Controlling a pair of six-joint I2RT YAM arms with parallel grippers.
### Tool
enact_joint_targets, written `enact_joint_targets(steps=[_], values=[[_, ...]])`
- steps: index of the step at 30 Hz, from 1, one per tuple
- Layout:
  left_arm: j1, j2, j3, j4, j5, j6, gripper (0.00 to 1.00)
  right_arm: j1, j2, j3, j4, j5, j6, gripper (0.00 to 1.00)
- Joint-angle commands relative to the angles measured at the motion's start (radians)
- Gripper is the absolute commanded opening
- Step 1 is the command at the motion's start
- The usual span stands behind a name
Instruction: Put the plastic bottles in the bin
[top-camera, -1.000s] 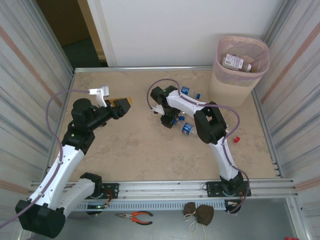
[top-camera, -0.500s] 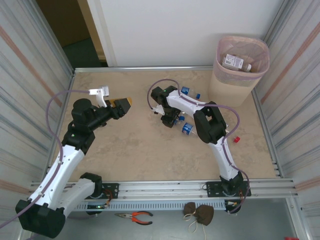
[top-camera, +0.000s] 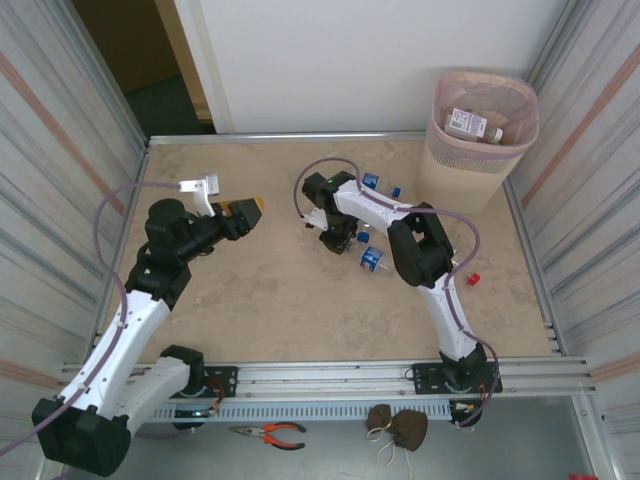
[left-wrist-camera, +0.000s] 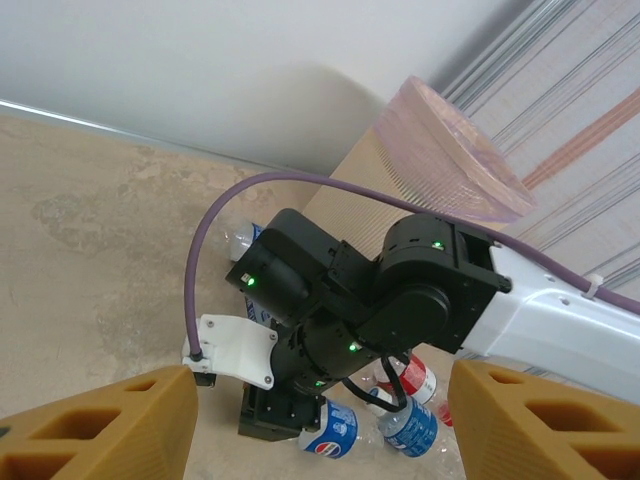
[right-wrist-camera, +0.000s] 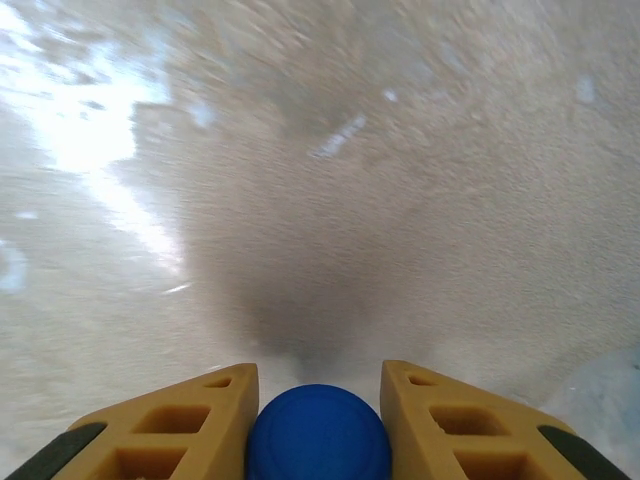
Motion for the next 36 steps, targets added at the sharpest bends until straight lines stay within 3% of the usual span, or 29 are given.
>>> enact_joint_targets(steps=[1,11,19,28,36], values=[[0.009,-0.019,-0.009,0.028,-0.006,-0.014,0.67,-0.012,-0.116,-0.002,0.018,-0.164,0.045,0.33],[0.011,-0.022,-0.019,0.037,-0.011,-0.019,0.67,-0.110,-0.350,-0.016,0.181,-0.559,0.198,0.29],[0.013,-0.020,-0.022,0.044,-0.008,-0.027,0.67,-0.256,-0.577,-0.147,0.446,-0.759,0.358,0.24],[0.014,-0.020,-0.028,0.058,-0.008,-0.040,0.68,-0.473,-0.736,-0.165,0.686,-0.807,0.490,0.24],[0.015,-0.017,-0.024,0.059,-0.006,-0.046,0.68,-0.659,-0.765,-0.111,0.854,-0.737,0.577,0.24]])
